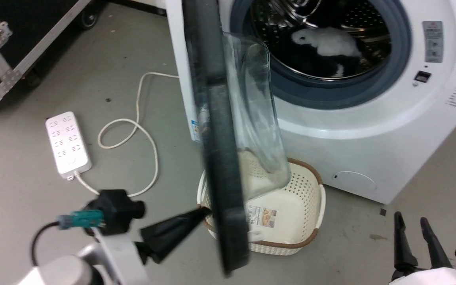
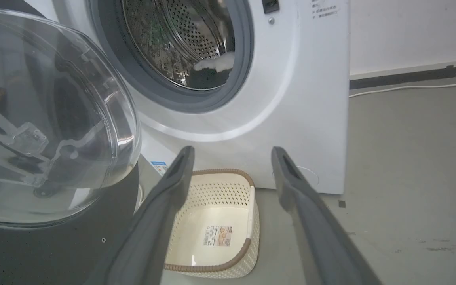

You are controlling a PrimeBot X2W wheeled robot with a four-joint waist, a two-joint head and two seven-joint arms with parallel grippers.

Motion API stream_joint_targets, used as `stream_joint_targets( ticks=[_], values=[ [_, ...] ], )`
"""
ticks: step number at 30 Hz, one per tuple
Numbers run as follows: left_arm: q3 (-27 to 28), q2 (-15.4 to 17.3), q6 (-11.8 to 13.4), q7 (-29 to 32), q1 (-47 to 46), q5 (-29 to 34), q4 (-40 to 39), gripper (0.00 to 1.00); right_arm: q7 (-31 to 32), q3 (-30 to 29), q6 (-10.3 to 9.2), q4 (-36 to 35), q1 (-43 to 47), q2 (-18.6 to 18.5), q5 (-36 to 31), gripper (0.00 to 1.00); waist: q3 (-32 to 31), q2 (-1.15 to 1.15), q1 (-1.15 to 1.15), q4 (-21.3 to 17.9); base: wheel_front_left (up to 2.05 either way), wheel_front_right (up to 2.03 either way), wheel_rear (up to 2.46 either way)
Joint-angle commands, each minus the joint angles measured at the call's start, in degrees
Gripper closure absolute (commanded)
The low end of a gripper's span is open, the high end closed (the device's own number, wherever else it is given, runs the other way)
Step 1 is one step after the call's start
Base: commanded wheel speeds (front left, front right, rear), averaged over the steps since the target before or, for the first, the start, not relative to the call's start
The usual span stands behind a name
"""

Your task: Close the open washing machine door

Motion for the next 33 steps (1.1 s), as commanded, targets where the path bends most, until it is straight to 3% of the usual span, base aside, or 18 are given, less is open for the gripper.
stream_joint_targets(
  ticks=[1,10,11,15,19,27,33],
  values=[
    [-2.1,-1.61,-0.25,-0.54,-1.85,0.27,-0.88,1.0,-0.26,-0.76,0.06,0.11,0.01,-0.04,0.47,0.0,-0.45,0.0,0.0,-1.55,0.0,0.0,0.0],
    [-7.62,-8.53,-0.25,-2.81,-7.31,0.67,2.02,1.0,-0.26,-2.4,0.06,-0.15,-0.36,-0.04,0.85,0.0,0.42,0.0,0.0,-7.08,0.0,0.0,0.0],
    [-8.55,-10.68,-0.25,-3.41,-8.91,0.9,4.22,1.0,-0.26,-2.53,0.06,-0.37,-0.6,-0.04,0.94,0.0,0.87,0.0,0.0,-8.77,0.0,0.0,0.0],
    [-9.37,-13.82,-0.25,-4.39,-11.4,1.33,8.54,1.0,-0.26,-2.42,0.06,-0.8,-1.08,-0.04,1.2,0.0,1.86,0.0,0.0,-11.58,0.0,0.0,0.0],
    [-10.48,-18.93,-0.25,-5.82,-16.18,2.96,16.76,1.0,-0.26,-1.81,0.06,-1.59,-2.02,-0.04,1.91,0.0,3.94,0.0,0.0,-16.14,0.0,0.0,0.0],
    [-11.62,-24.04,-0.25,-7.8,-23.01,3.49,26.47,1.0,-0.26,-0.47,0.06,-2.07,-3.05,-0.04,3.28,0.0,6.41,0.0,0.0,-21.64,0.0,0.0,0.0],
    [-11.85,-27.88,-0.25,-9.82,-27.89,3.28,33.9,1.0,-0.26,-0.37,0.06,-2.35,-2.9,-0.04,3.8,0.0,7.2,0.0,0.0,-23.0,0.0,0.0,0.0]
  ],
)
